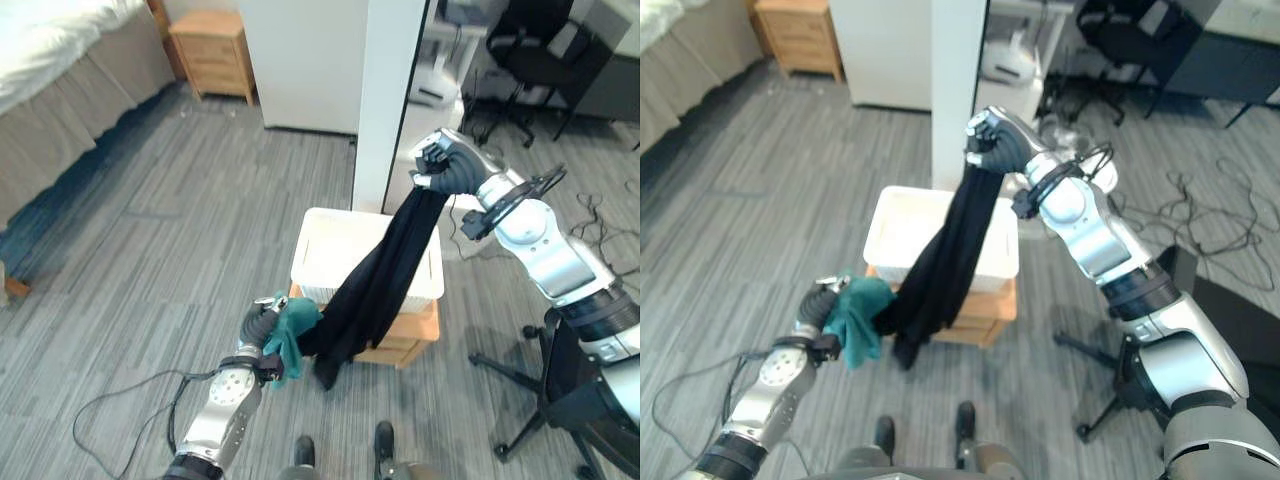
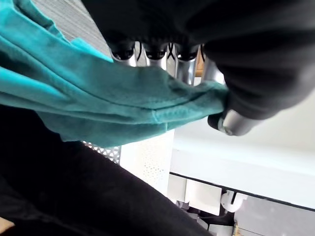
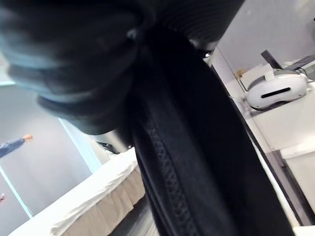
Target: Tidy up the quilt and then pick up the clothes from the bed and put them into the laundry hamper.
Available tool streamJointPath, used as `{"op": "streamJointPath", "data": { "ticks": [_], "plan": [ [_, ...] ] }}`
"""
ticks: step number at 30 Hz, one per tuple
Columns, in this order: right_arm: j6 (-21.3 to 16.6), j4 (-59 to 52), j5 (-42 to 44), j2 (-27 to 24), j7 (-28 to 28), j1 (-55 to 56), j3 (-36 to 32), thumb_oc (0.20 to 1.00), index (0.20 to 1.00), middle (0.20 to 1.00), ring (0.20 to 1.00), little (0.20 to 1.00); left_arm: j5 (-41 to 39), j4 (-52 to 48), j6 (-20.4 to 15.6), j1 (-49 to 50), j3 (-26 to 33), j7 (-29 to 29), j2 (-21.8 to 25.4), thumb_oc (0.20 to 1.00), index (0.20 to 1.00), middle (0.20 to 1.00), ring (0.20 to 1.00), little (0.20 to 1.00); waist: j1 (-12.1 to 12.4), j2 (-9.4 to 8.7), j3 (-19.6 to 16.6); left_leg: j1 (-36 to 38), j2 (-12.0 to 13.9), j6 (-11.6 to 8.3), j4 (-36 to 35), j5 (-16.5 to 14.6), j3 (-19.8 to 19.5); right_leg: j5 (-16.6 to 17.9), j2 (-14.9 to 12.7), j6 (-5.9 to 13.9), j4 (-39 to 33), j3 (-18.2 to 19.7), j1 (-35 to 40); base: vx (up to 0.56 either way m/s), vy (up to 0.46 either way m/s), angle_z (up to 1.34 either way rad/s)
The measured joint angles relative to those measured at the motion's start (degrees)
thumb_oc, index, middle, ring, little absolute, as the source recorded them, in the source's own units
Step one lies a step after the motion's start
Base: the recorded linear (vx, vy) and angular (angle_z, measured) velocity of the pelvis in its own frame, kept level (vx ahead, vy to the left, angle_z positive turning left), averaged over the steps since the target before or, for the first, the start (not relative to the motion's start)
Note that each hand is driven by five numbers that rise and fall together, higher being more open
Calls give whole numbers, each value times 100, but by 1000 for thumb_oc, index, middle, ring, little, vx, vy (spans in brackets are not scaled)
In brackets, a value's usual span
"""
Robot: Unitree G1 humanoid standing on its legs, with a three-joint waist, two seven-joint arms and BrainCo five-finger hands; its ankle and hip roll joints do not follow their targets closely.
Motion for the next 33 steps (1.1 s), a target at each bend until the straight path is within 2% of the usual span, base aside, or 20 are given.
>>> {"op": "streamJointPath", "data": {
  "ticks": [3,5,6,7,9,10,14,20,21,23,26,30,31,33],
  "plan": [
    [-2,54,-2,0,2,1,167,200,200,200,200,200,0,0,19,4,-2,0,0,200,200,200,200,200,1,31,59,7,29,-6,0,14,-9,19,27,-22,0,-24,5,-82,-39,0],
    [-42,208,-142,142,-130,-153,281,200,200,200,200,200,-12,-1,-75,-44,-78,17,0,200,200,200,200,200,18,112,159,-173,53,-24,4,47,19,11,20,-12,-3,-75,-146,-178,-124,-6],
    [-18,415,-225,173,-288,-501,496,200,200,200,200,200,-33,-7,-161,-172,-105,29,44,200,200,200,200,200,26,61,210,-366,54,-35,4,89,39,44,-4,16,-2,-176,-334,-59,-76,-3],
    [17,492,-225,184,-374,-805,608,200,200,200,200,200,-123,-14,-207,-389,-228,31,82,200,200,200,200,200,23,78,351,-573,51,-56,4,143,0,112,-13,35,1,-227,-527,-72,-99,13],
    [120,479,-226,204,-491,-1173,627,200,200,200,200,200,-182,-12,-194,-814,-360,36,87,200,200,200,200,200,128,65,773,-840,53,-78,5,313,-77,282,-12,-154,3,-321,-790,-65,-97,21],
    [234,479,-230,247,-491,-1219,654,200,200,200,200,200,-180,-13,-192,-880,-362,46,89,200,200,200,200,200,186,54,909,-892,81,-104,5,332,-86,306,14,-187,3,-344,-840,-19,-51,9],
    [538,541,-243,300,-466,-1223,870,200,200,200,200,200,-177,-14,-187,-883,-362,120,93,200,200,200,200,200,321,72,1291,-917,168,-147,5,356,-204,307,89,-193,4,-459,-815,-4,-14,12],
    [582,793,-383,326,-489,-1237,879,200,200,200,200,200,-175,-13,-191,-917,-357,124,106,200,200,200,200,200,332,71,1307,-862,146,-147,5,357,-189,306,71,-193,3,-476,-748,40,20,1],
    [535,1072,-263,385,-490,-1258,889,200,200,200,200,200,-176,-5,-196,-924,-360,104,109,200,200,200,200,200,327,74,1308,-826,145,-147,5,356,-196,306,66,-193,4,-474,-710,162,110,1],
    [758,1682,308,618,-449,-1102,887,200,200,200,200,200,-179,-16,-191,-877,-400,-16,129,200,200,200,200,200,301,77,1309,-477,129,-147,3,340,-160,282,56,-221,3,-432,-375,85,86,-2],
    [847,1593,522,754,-329,-1016,835,200,200,200,200,200,-184,-128,-227,-886,-374,-19,159,200,200,200,200,200,276,80,1299,-185,115,-158,0,181,8,205,53,-262,2,-277,-156,74,104,-22],
    [1069,1160,593,981,-236,-888,816,200,200,200,200,200,-183,-153,-225,-863,-395,1,122,200,200,200,200,200,56,92,1257,82,101,-72,-13,132,155,217,45,-256,2,-137,48,70,104,-20],
    [1093,1145,719,1035,-239,-810,816,200,200,200,200,200,-183,-160,-229,-837,-419,3,100,200,200,200,200,200,-29,98,1075,77,95,-90,-18,71,169,208,43,-258,1,-105,22,83,124,-14],
    [1159,1150,779,1077,-277,-755,814,200,200,200,200,200,-180,-161,-237,-834,-439,0,41,200,200,200,200,200,-45,124,940,171,100,-58,-26,74,274,227,56,-289,3,-28,87,34,80,-20]
  ]
}}
